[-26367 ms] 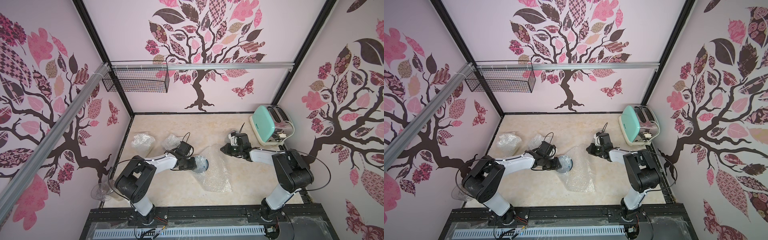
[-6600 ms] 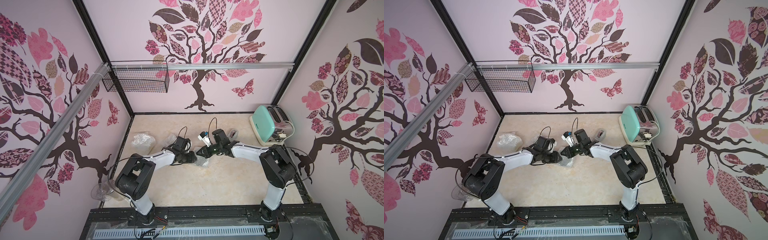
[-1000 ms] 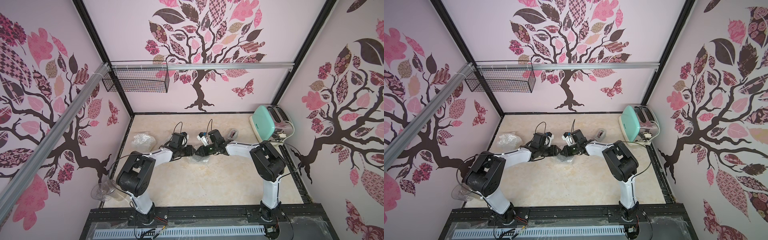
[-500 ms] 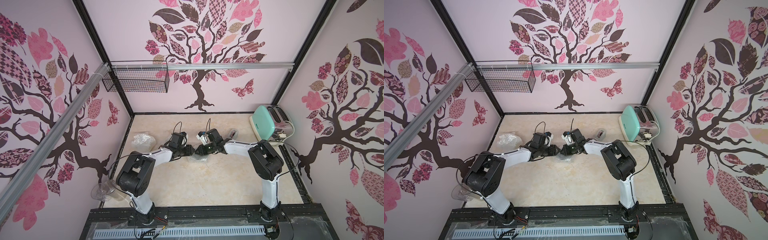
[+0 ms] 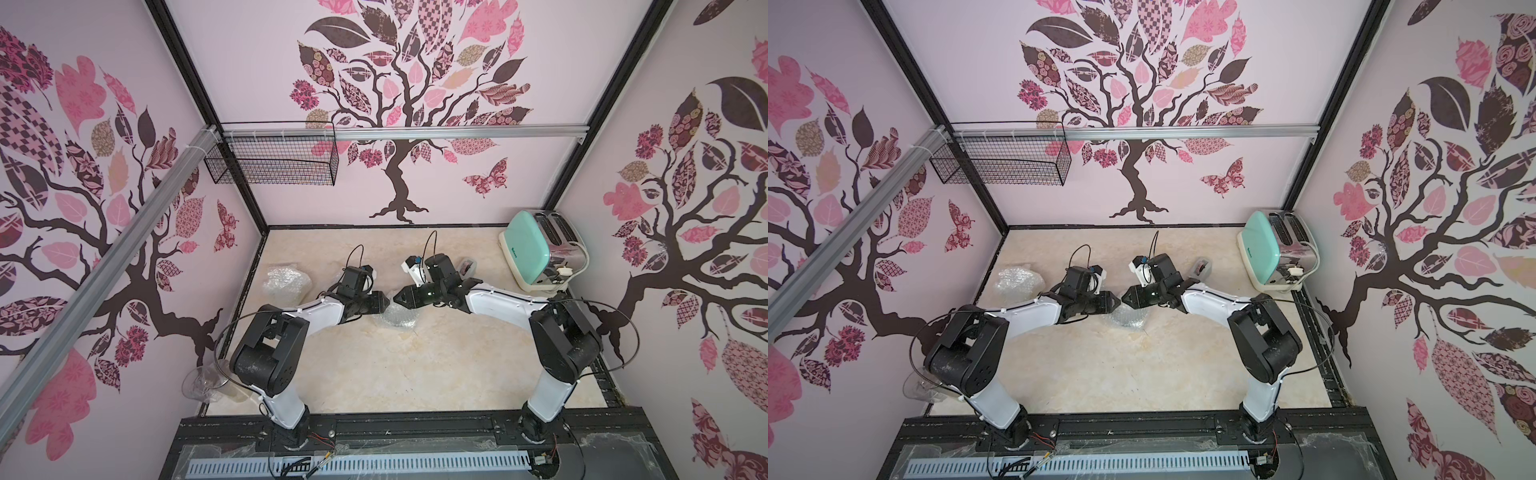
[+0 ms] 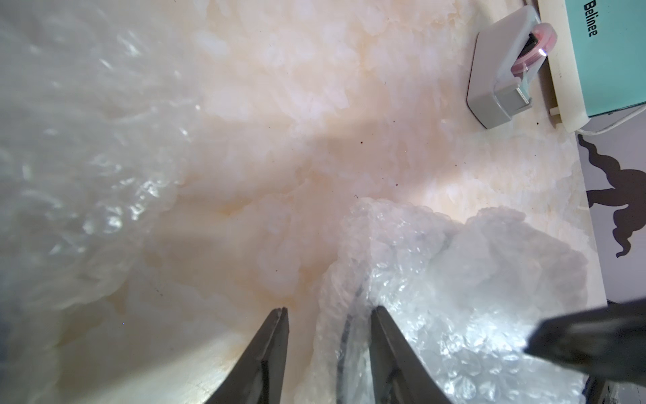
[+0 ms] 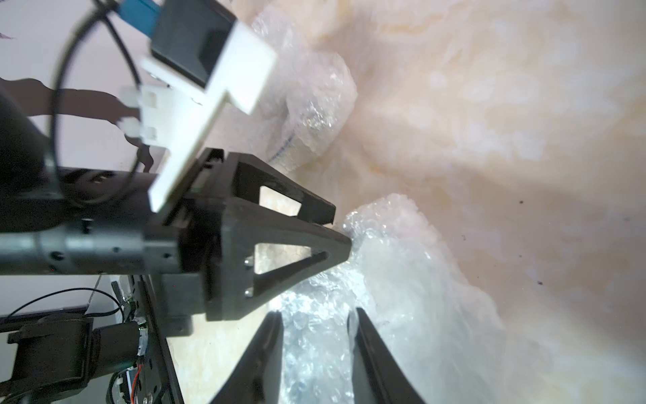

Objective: Wrap bowls in bubble wrap
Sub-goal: Stick the tape on the bubble wrap.

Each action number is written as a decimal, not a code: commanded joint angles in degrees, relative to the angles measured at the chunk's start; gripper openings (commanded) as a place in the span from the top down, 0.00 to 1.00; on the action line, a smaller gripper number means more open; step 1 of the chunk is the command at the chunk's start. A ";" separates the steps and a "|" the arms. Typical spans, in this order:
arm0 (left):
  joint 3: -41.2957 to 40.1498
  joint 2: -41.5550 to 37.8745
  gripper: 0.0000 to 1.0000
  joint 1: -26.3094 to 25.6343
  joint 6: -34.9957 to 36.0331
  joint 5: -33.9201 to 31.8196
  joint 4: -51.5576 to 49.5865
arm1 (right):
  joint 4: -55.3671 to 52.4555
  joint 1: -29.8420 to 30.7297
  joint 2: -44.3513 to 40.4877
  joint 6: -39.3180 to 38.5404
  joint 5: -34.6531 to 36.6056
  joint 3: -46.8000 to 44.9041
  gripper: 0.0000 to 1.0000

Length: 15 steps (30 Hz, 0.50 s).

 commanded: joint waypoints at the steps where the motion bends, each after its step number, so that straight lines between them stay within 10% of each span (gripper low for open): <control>1: -0.75 -1.33 0.57 0.07 0.69 -0.16 -0.93 | -0.08 -0.26 -1.91 0.19 0.67 -1.21 0.64; 15: -0.33 -9.80 0.46 0.07 -2.38 -1.13 -3.42 | 1.33 -0.27 -4.87 0.51 -0.29 -3.13 0.65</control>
